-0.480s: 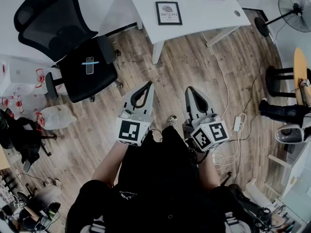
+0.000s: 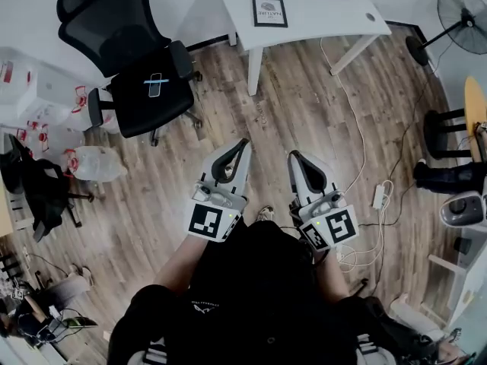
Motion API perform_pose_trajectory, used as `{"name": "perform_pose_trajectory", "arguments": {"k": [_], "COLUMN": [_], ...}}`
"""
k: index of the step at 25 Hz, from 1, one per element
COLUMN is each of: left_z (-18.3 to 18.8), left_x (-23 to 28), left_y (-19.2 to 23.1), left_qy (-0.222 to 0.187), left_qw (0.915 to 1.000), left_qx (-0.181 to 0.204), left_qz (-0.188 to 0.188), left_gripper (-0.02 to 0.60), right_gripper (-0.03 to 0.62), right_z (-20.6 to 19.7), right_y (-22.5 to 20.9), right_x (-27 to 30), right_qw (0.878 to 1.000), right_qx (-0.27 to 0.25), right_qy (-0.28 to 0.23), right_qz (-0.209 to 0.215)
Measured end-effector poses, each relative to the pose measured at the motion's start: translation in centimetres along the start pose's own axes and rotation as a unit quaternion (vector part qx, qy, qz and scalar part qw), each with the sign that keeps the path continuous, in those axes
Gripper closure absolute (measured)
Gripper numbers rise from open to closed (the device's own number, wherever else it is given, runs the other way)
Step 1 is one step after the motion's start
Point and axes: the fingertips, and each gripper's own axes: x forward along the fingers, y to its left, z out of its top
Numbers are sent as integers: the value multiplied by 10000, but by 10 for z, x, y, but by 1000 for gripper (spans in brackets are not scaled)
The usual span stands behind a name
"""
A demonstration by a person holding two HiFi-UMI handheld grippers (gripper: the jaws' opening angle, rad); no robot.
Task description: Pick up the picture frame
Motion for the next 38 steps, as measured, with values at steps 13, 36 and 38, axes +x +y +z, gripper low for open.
{"name": "perform_pose_trajectory", "arguments": {"k": [13,36,38], "left_z": [18,36,33], "left_x": [-77,-89,-89], "left_y": [-174,-193,-190], "left_qy": [-19,-496,-529], "left_qw": [9987,9975,9971], "left_qx": [152,486,516], "left_qz": [-482,86,162], "left_gripper": [575,575,575], "right_gripper": [595,595,595], "right_z": [7,26,22], "right_y": [37,38,32], "right_x": [-173,-186,-184], "right_qw": [9938,9974,9979], "right_qx": [635,10,19], "right_qy": [-572,-575,-551], "right_qz": [716,426,349]}}
